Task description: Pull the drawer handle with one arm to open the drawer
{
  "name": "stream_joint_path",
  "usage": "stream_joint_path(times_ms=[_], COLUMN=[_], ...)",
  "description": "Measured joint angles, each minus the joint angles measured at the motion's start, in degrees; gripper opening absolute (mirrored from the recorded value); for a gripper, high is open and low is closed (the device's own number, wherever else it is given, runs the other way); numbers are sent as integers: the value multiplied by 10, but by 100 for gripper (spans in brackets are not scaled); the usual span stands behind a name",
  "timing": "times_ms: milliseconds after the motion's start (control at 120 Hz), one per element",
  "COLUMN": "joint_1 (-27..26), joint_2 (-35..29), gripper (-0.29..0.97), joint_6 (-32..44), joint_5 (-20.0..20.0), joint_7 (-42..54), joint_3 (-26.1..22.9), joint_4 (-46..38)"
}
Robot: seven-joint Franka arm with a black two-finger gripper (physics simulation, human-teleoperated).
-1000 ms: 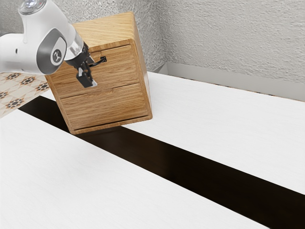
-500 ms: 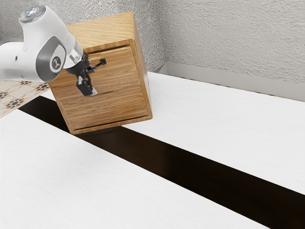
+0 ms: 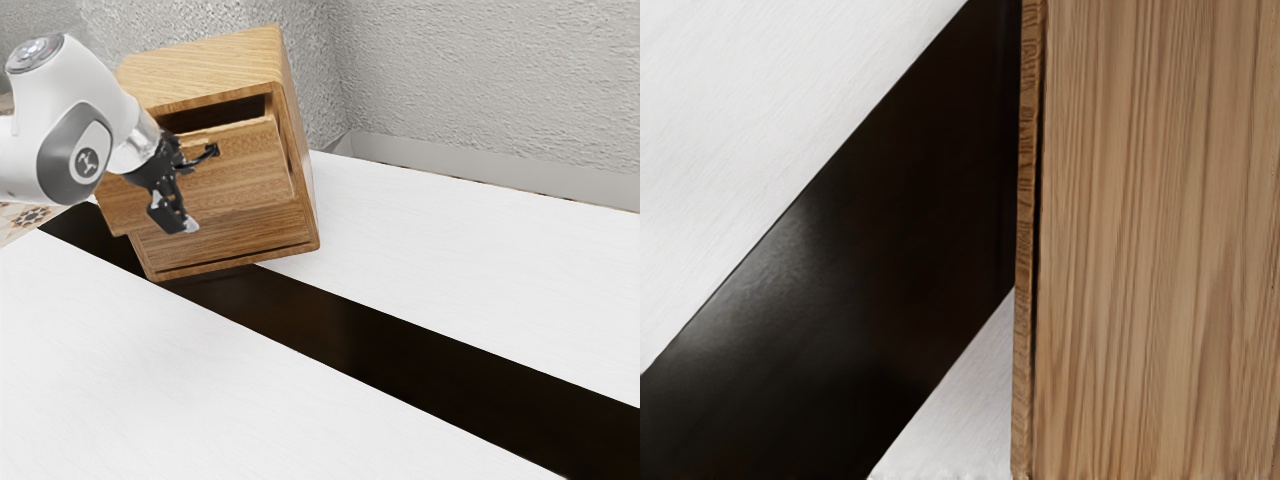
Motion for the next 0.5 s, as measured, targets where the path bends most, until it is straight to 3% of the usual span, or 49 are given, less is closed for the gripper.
stream_joint_path(times_ms=[250,500], joint_1=[-9,-14], joint_2=[-22,-80], gripper=[68,68], joint_6=[-2,-3], joint_5=[7,24], joint_7=[-3,-9], joint_3=[-9,-25], joint_4=[-8,-71])
